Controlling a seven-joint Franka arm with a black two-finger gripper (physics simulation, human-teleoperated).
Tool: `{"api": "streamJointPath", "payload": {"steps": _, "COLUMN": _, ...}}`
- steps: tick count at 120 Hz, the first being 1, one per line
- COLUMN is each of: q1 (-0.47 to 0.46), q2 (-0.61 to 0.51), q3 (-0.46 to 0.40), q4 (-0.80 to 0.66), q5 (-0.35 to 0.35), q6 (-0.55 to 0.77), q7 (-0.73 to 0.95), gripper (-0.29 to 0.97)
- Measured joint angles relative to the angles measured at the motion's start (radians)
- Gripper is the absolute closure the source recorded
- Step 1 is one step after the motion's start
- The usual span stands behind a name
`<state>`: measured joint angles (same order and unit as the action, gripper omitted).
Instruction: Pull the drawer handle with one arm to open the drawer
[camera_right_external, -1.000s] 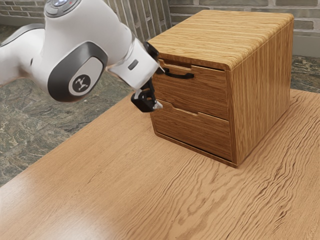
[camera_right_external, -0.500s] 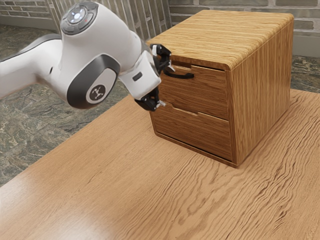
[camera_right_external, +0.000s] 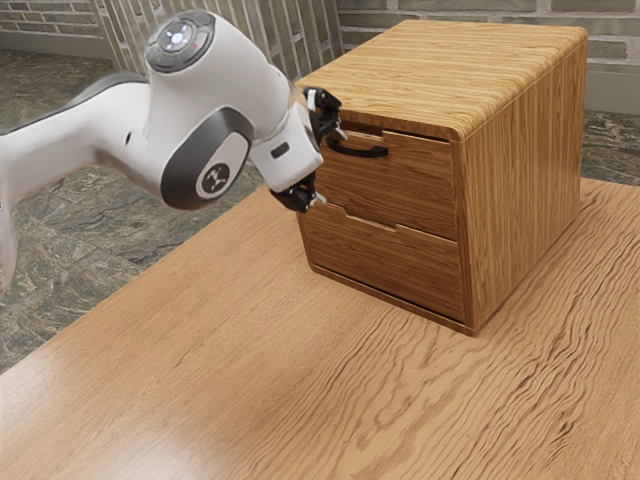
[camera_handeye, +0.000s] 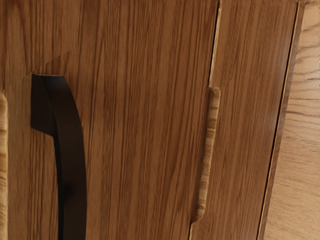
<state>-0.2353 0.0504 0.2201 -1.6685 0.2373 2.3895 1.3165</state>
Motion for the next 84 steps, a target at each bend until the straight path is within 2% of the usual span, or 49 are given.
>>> {"api": "streamJointPath", "payload": {"steps": 26, "q1": -0.03, "q2": 0.025, "q3": 0.0, "q4": 0.004, "q5": -0.019, "q6": 0.024, "q7": 0.002, "gripper": 0.0}}
{"api": "streamJointPath", "payload": {"steps": 49, "q1": 0.007, "q2": 0.041, "q3": 0.002, "q4": 0.011, "q5": -0.026, "q6": 0.037, "q7": -0.001, "gripper": 0.0}}
{"api": "streamJointPath", "payload": {"steps": 67, "q1": 0.011, "q2": 0.084, "q3": 0.004, "q4": 0.048, "q5": -0.042, "q6": 0.042, "q7": -0.007, "gripper": -0.11}}
{"api": "streamJointPath", "payload": {"steps": 84, "q1": 0.015, "q2": 0.097, "q3": -0.001, "q4": 0.073, "q5": -0.044, "q6": 0.042, "q7": -0.014, "gripper": 0.03}}
